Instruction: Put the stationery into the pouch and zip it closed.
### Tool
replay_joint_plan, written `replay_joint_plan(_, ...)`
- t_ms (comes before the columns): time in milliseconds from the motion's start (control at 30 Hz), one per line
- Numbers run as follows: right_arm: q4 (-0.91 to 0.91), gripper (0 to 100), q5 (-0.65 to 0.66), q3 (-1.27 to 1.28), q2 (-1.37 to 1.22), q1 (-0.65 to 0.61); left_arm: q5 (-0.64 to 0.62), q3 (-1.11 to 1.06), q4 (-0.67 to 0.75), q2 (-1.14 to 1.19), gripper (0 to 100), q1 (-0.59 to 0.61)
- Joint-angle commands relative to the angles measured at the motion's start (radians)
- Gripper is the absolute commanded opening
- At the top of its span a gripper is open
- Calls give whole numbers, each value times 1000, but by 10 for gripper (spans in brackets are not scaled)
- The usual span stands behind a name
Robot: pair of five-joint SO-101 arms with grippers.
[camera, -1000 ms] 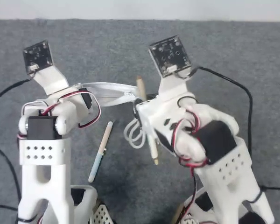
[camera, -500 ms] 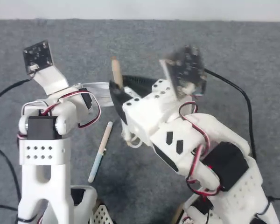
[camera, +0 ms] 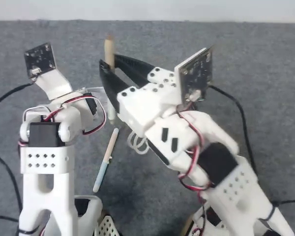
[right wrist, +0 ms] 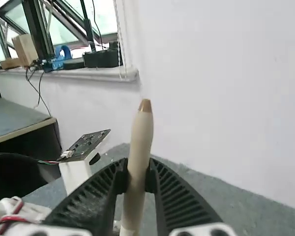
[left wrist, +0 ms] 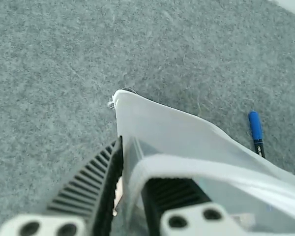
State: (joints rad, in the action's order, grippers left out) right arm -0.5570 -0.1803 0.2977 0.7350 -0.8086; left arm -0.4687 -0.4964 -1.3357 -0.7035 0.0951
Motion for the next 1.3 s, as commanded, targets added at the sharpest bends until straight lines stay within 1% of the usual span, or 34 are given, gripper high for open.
replay_joint_plan(0, 257, 6, 117, 109, 36, -2, -18, 24, 32, 23, 10, -5)
replay_joint_plan(133, 395, 6, 133, 192, 36, 28, -18, 24, 32, 23, 10, -5)
replay_joint_plan(300, 484, 6, 133, 265, 33, 85, -18, 24, 32, 23, 10, -5)
replay_joint_plan(433, 587, 6, 140, 382, 38, 88, -18, 24, 32, 23, 10, -5)
replay_joint_plan(600, 708, 6, 241, 532, 38, 82, -18, 24, 32, 23, 10, -5)
replay_joint_plan(733, 753, 6, 302, 632, 38, 82, -18, 24, 32, 23, 10, -5)
replay_joint_plan(833, 779, 6, 324, 692, 39, 68, -18, 24, 32, 23, 10, -5)
replay_joint_plan(1100, 785, 8, 437, 787, 39, 39, -18, 24, 32, 23, 10, -5)
replay_joint_plan(1167, 782, 48, 436, 790, 39, 39, -18, 24, 32, 23, 10, -5)
replay_joint_plan(1267, 777, 147, 442, 804, 39, 39, -18, 24, 32, 23, 10, -5)
